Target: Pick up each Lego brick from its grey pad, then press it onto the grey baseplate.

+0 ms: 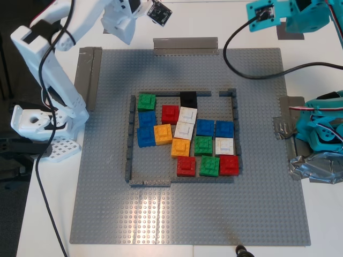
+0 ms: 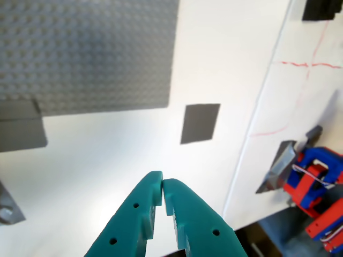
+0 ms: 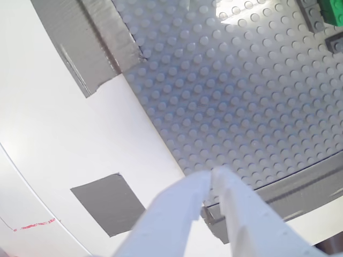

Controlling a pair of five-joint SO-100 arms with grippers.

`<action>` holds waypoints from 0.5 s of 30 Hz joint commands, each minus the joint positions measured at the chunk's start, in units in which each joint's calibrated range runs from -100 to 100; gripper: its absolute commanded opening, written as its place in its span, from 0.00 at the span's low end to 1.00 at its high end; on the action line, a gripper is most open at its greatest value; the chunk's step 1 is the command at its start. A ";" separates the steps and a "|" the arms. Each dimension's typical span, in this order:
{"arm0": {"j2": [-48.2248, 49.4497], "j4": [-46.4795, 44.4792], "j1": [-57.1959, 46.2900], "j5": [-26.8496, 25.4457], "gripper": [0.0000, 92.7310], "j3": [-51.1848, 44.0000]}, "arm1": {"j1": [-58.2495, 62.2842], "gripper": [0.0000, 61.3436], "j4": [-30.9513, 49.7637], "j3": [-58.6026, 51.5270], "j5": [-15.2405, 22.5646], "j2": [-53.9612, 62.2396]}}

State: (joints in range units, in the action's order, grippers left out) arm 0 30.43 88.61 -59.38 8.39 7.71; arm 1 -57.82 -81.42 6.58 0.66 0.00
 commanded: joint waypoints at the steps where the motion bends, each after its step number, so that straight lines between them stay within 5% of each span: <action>1: 1.41 -5.13 -2.10 -0.11 0.00 0.83 | -0.76 0.00 -2.07 8.82 0.34 -1.03; 15: 1.67 -4.96 -5.44 -0.11 0.00 0.74 | -0.98 0.00 -2.39 9.09 1.46 -1.63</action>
State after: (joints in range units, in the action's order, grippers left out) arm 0 30.43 83.91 -62.71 8.39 8.68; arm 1 -59.18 -83.27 11.41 1.59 -2.68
